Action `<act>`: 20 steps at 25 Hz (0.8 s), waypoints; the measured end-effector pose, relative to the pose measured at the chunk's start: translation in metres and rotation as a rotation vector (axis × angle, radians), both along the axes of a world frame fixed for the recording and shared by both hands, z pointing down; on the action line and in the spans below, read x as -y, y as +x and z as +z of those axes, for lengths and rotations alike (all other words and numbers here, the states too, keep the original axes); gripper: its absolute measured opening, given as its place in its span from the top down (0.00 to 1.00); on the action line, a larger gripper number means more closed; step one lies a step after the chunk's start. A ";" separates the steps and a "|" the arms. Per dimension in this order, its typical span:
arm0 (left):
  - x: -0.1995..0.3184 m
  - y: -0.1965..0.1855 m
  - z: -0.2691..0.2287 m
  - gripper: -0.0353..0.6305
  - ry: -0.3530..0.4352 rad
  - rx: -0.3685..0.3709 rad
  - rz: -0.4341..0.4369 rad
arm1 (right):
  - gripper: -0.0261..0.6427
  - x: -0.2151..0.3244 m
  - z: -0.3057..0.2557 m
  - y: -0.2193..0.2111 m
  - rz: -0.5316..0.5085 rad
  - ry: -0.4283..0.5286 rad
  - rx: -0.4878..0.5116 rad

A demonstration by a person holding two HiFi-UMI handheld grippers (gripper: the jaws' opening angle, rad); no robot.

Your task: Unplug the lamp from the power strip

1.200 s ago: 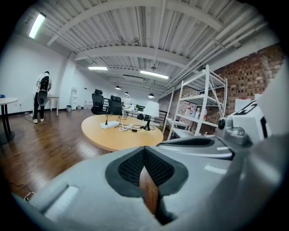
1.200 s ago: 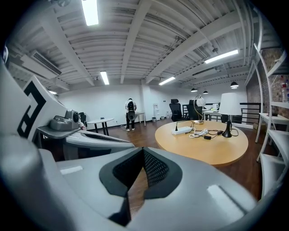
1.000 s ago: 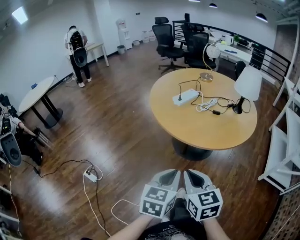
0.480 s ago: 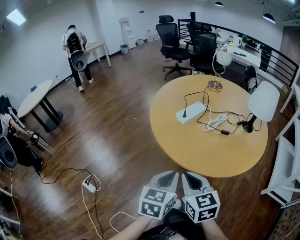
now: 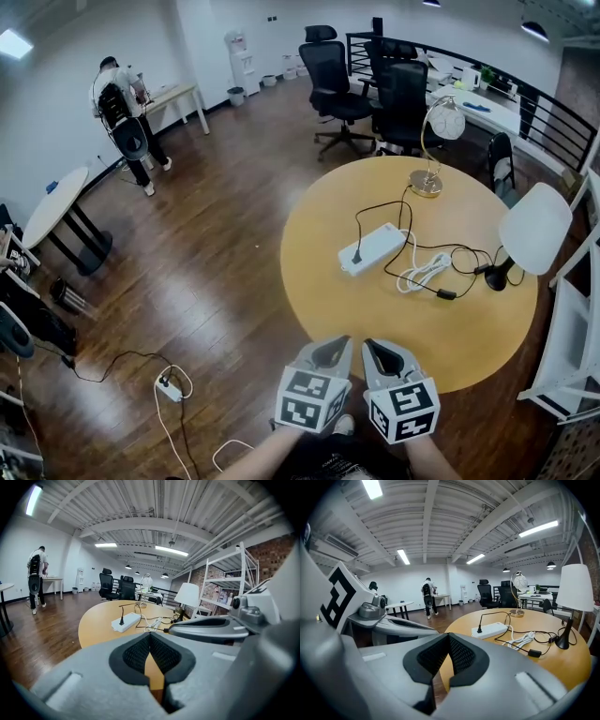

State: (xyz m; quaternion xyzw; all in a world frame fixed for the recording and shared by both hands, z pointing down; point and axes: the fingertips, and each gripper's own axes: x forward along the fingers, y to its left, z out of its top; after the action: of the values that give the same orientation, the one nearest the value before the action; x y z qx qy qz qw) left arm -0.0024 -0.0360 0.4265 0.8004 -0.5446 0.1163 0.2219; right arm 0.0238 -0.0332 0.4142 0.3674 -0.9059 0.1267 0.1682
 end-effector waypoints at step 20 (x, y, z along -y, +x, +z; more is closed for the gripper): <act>0.174 -0.060 0.057 0.94 -0.067 0.081 0.286 | 0.96 0.132 0.036 -0.039 0.152 -0.052 -0.066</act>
State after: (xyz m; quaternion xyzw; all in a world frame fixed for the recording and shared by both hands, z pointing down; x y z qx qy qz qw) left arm -0.0627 -0.2098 0.4833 0.8565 -0.4295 0.1971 0.2073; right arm -0.0154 -0.1647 0.4497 0.4346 -0.8657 0.1507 0.1973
